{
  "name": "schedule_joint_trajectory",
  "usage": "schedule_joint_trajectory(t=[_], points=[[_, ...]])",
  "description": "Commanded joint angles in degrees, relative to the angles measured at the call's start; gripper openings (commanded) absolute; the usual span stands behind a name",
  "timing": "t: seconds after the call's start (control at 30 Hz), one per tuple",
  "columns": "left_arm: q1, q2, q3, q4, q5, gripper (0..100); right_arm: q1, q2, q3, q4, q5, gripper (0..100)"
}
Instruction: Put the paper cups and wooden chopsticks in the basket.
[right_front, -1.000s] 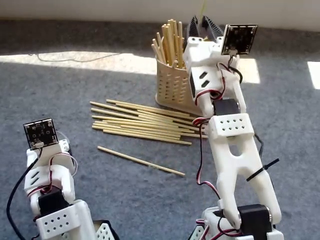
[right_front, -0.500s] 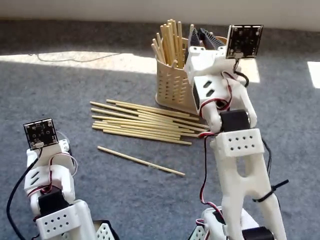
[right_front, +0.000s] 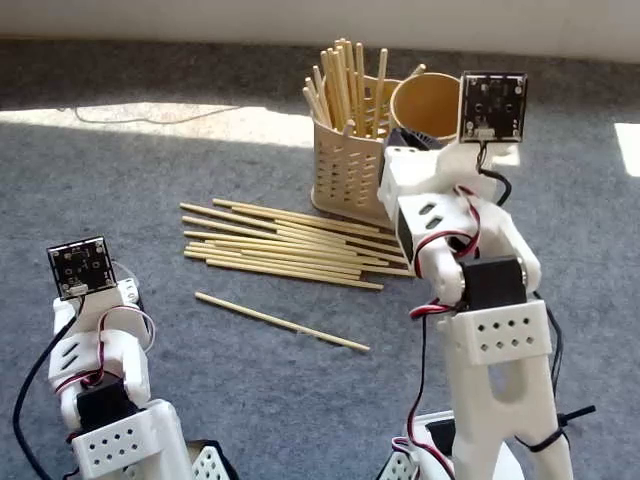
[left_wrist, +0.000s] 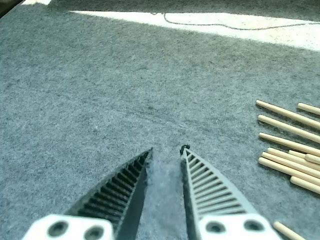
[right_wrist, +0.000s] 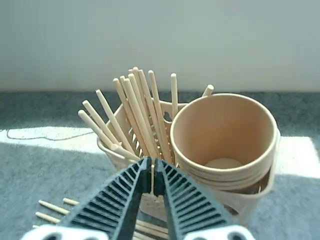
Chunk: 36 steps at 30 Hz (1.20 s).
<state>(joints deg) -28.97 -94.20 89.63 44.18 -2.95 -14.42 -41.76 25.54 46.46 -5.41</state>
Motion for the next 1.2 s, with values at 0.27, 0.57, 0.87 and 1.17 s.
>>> schedule_joint_trajectory(t=[0.27, 0.57, 0.87, 1.17], points=[[0.2, -0.5, -1.4, -1.3, 0.4, 11, 4.5, -5.5, 2.5, 13.8, -0.5, 2.3], [0.2, -0.6, -4.4, -3.1, 0.3, 11, 10.6, -16.9, 19.4, 3.7, -0.2, 2.3], [2.5, -0.6, -11.2, -2.8, 0.1, 11, 11.6, -29.5, 33.1, -3.4, 3.3, 2.3], [17.1, 0.0, -19.1, 8.9, -10.8, 11, 11.5, -40.0, 43.6, -7.2, 3.0, 2.3]])
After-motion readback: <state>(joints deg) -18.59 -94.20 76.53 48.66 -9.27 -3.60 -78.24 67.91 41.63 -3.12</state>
